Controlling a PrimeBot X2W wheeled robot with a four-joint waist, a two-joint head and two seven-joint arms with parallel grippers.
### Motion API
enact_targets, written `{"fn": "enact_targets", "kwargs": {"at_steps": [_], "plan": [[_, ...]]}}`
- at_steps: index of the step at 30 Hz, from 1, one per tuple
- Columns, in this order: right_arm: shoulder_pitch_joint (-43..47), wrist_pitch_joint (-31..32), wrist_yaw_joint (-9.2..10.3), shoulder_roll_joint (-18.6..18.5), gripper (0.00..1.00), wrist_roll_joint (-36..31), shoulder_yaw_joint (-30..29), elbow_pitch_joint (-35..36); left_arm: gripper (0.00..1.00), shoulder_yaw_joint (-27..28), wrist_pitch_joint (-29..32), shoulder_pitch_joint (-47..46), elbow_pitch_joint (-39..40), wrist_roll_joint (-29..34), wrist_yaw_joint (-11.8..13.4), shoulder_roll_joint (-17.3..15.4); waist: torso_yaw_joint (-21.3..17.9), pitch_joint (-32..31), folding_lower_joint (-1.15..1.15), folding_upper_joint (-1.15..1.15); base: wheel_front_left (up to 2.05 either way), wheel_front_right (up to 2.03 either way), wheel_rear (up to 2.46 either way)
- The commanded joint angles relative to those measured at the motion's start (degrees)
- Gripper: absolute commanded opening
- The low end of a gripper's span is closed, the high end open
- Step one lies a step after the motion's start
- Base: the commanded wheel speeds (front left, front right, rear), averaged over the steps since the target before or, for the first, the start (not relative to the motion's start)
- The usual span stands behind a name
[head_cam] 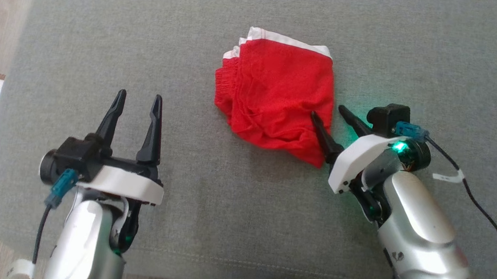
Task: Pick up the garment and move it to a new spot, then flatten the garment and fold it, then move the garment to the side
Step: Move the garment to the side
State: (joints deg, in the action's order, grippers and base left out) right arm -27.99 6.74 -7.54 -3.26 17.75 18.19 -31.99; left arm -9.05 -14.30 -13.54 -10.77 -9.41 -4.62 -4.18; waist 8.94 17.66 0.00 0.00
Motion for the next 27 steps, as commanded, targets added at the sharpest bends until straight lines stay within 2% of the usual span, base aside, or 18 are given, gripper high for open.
{"fn": "enact_targets", "kwargs": {"at_steps": [1, 3, 4, 5, 7, 17, 23, 27], "plan": [[-1.5, 0.5, 0.05, 0.4, 1.00, 0.8, 1.3, 0.5, 1.00, 1.5, -0.7, -2.3, 2.0, -0.2, -0.4, -0.5, 0.3, 0.0, 0.00, 0.00, 0.00, 0.00, 0.00], [-2.0, 1.6, 0.05, 0.4, 1.00, 1.5, 2.0, -0.9, 1.00, 1.7, -0.7, -2.3, 2.2, -0.2, -0.4, -0.3, 0.3, 0.0, 0.00, 0.00, 0.00, 0.00, 0.00], [-2.2, 2.2, 0.05, 0.4, 0.87, 1.8, 2.3, -1.4, 1.00, 1.9, -0.7, -2.3, 2.2, -0.1, -0.4, -0.3, 0.3, 0.0, 0.00, 0.00, 0.00, 0.00, 0.00], [-2.4, 2.8, 0.05, 0.4, 0.49, 2.0, 2.5, -1.9, 1.00, 2.0, -0.7, -2.3, 2.3, 0.0, -0.4, -0.2, 0.3, -0.1, 0.00, 0.00, 0.00, 0.00, 0.00], [-2.7, 3.7, 0.05, 0.4, 0.00, 2.5, 2.8, -2.6, 1.00, 2.1, -0.7, -2.1, 2.3, 0.1, -0.5, -0.2, 0.2, -0.2, 0.00, 0.00, 0.00, 0.00, 0.00], [-2.2, 5.3, 0.05, 0.4, 0.00, 2.0, 3.8, -1.7, 1.00, 2.8, -0.7, -1.2, 2.8, 1.0, -0.6, 0.1, -1.7, -1.1, 0.00, 0.00, 0.00, 0.00, 0.00], [0.7, 5.8, 0.05, 0.3, 0.00, -2.3, 3.5, 3.0, 1.00, 3.5, -0.7, -0.2, 3.7, 1.6, -0.7, -0.5, -6.7, -1.4, 0.00, 0.00, 0.00, 0.00, 0.00], [3.7, 7.1, 0.05, -1.8, 0.00, -4.3, 3.4, 7.5, 1.00, 3.6, -0.7, 0.2, 4.5, 1.9, -0.8, -1.1, -11.3, -1.4, 0.00, 0.00, 0.00, 0.00, 0.00]]}}
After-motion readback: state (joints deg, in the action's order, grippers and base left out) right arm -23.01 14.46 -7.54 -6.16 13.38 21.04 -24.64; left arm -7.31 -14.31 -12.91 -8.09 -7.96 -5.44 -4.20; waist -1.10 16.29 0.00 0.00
